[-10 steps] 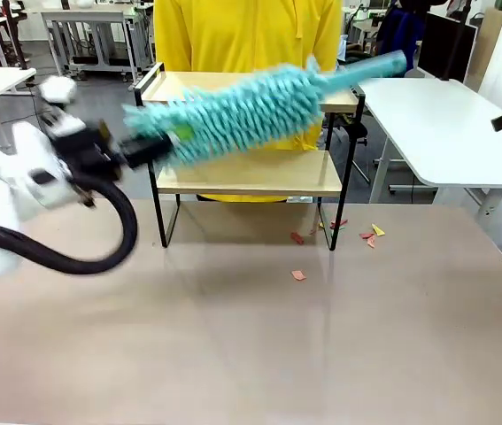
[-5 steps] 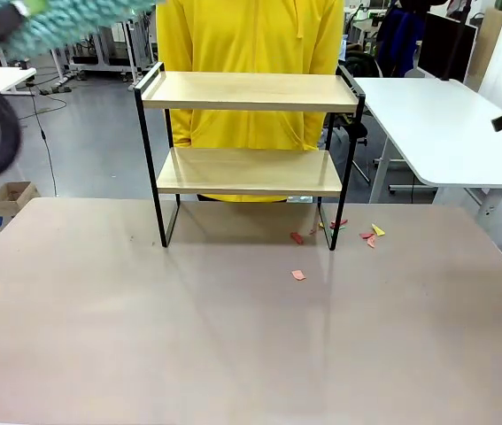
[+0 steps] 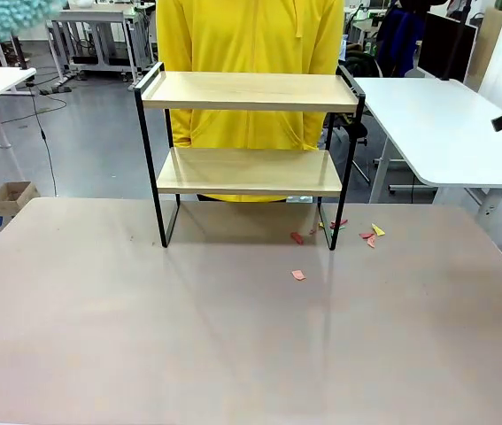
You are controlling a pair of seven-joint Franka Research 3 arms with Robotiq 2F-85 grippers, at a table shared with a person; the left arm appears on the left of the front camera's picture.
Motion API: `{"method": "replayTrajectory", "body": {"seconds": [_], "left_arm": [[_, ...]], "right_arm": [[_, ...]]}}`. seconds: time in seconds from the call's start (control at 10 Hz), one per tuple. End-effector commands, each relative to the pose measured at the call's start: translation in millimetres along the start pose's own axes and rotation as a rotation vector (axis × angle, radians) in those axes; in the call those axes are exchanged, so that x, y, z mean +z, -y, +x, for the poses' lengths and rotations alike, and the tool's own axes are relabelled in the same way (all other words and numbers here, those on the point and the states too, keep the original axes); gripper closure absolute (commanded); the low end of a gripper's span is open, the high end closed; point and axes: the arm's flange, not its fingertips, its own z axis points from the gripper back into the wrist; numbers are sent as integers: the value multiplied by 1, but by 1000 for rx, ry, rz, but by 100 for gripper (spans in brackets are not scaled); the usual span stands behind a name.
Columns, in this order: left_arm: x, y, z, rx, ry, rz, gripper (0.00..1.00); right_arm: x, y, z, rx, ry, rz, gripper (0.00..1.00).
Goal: Clean the shelf.
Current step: Hand the Duster back to the human.
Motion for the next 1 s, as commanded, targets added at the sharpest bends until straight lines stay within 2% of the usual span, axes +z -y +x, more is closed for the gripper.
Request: {"method": "replayTrajectory", "body": {"seconds": [0.0, 0.2, 0.5, 0.7, 0.9], "left_arm": [[31, 18, -48, -1, 4, 102, 81], [29, 8, -73, 4, -24, 140, 81], [33, 3, -132, 0, -81, 205, 81], [48, 10, -173, -2, -95, 195, 81], [63, 20, -200, -10, -119, 187, 81]], "right_arm": [[1, -1, 0, 17, -13, 2, 0], [1, -1, 0, 17, -13, 2, 0], [1, -1, 0, 17, -13, 2, 0], [1, -1, 0, 17, -13, 2, 0], [1, -1, 0, 17, -13, 2, 0]]}}
